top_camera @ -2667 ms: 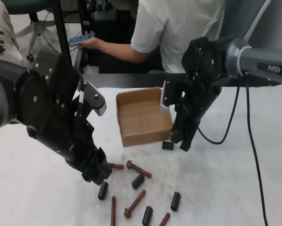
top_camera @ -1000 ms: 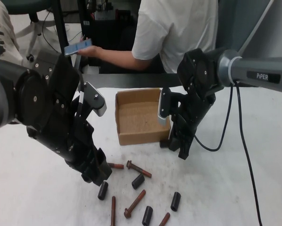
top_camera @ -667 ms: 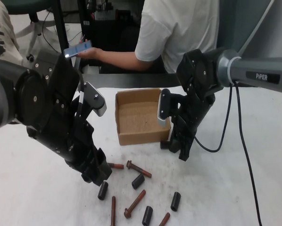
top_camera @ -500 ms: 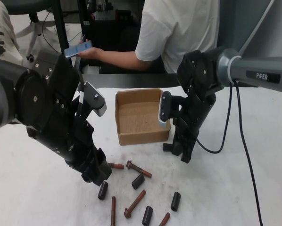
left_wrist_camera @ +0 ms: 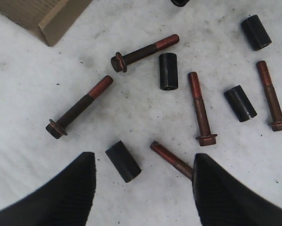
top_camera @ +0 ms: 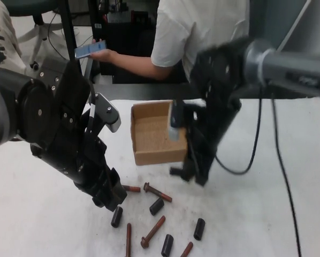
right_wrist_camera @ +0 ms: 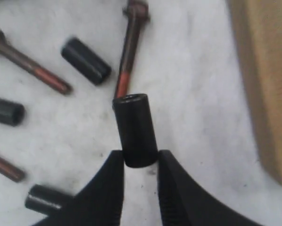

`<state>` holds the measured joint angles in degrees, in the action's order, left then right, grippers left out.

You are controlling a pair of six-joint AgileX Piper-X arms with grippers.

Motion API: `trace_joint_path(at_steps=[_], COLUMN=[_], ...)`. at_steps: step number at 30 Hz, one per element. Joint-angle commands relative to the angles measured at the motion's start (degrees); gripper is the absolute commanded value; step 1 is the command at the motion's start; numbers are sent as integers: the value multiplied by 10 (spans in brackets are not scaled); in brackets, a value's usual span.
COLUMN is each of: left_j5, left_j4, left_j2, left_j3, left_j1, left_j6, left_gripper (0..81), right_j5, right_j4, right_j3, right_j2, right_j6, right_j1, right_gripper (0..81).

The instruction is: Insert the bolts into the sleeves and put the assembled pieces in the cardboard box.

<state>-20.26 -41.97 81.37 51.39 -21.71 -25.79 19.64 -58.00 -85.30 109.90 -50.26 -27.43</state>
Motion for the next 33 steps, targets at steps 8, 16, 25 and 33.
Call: trace_joint_path(at_steps=[8, 16, 25, 33], left_j5=[-97, -137, -183, -53], left_j4=[31, 88, 200, 130], left_j2=[-7, -7, -2, 41], left_j3=[6, 6, -52, -78], left_j1=[1, 1, 1, 1], left_j6=[48, 91, 76, 9], left_gripper=[539, 539, 517, 406], right_j5=[118, 252, 344, 344], right_j4=[40, 98, 177, 223], right_j3=[4, 71, 126, 126], right_j2=[-133, -165, -182, -212], right_j6=[85, 151, 211, 238], right_j1=[35, 94, 134, 133], right_gripper=[8, 8, 8, 8])
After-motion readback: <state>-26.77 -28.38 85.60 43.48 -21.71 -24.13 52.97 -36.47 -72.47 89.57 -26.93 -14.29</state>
